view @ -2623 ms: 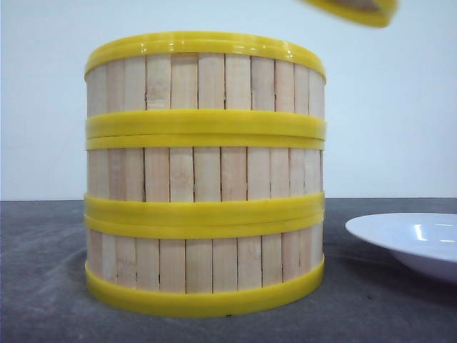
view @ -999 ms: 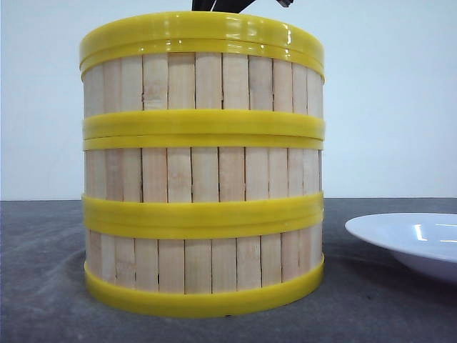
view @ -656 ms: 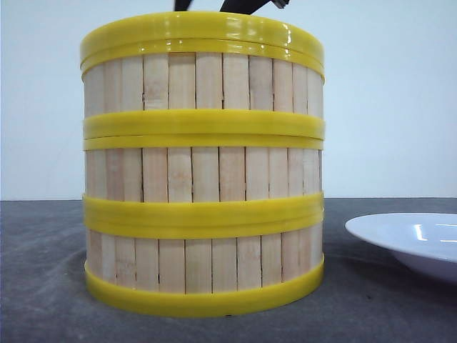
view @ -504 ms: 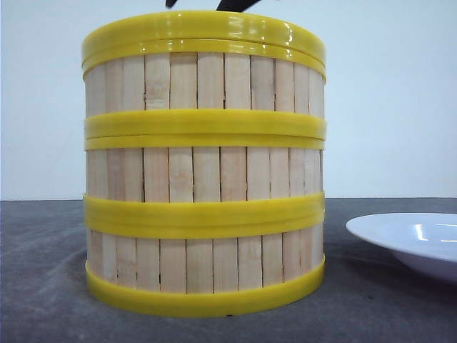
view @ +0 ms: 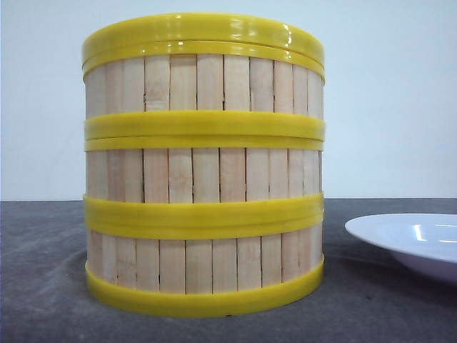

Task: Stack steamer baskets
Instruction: 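Open the right gripper and raise it away from the lid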

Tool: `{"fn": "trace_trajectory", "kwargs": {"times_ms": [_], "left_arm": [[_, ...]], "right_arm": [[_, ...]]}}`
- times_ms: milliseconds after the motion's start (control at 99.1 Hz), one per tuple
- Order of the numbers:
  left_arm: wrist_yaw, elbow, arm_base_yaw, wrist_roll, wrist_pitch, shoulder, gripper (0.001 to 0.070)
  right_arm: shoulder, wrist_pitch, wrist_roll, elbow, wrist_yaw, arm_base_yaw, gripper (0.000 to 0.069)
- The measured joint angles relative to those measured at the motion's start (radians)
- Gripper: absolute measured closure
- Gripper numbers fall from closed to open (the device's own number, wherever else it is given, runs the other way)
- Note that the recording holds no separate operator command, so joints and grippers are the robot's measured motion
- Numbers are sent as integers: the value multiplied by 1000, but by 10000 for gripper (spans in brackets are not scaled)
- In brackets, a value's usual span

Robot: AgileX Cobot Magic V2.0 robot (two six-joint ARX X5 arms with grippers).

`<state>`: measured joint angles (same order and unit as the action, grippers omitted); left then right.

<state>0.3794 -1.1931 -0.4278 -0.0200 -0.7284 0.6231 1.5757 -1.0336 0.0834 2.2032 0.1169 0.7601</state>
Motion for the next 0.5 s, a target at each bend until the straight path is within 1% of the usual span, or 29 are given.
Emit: {"fn": "trace_trajectory", "kwargs": {"times_ms": [50,101,182,262,353,383,414,464,504], "left_arm": [[-1,102,0,-2,86,-66,683],[-6,192,0,-3,150,-132,692],[-8,301,0,-8,201,-239,696],[-5,357,0,-11,202,-312,696],[9,376,0,-15,187,-337,696],[11,376,0,-14,177,-337,696],[11,376,0,-14,167,-336,696],[10,376,0,-14,149,-336,696],[6,376,0,-14,138,-336,696]], "right_arm": [[-82,108,15,-132,18,-2,679],[-166,235,32,-288,36,-4,679],[-328,460,66,-582,86,-6,679],[-518,688,100,-890,198,-10,679],[-716,911,128,-1204,343,-43,679],[-770,960,132,-1297,370,-67,679],[-821,983,135,-1377,377,-94,679],[-879,979,138,-1483,365,-143,679],[-908,947,140,-1540,331,-173,679]]}}
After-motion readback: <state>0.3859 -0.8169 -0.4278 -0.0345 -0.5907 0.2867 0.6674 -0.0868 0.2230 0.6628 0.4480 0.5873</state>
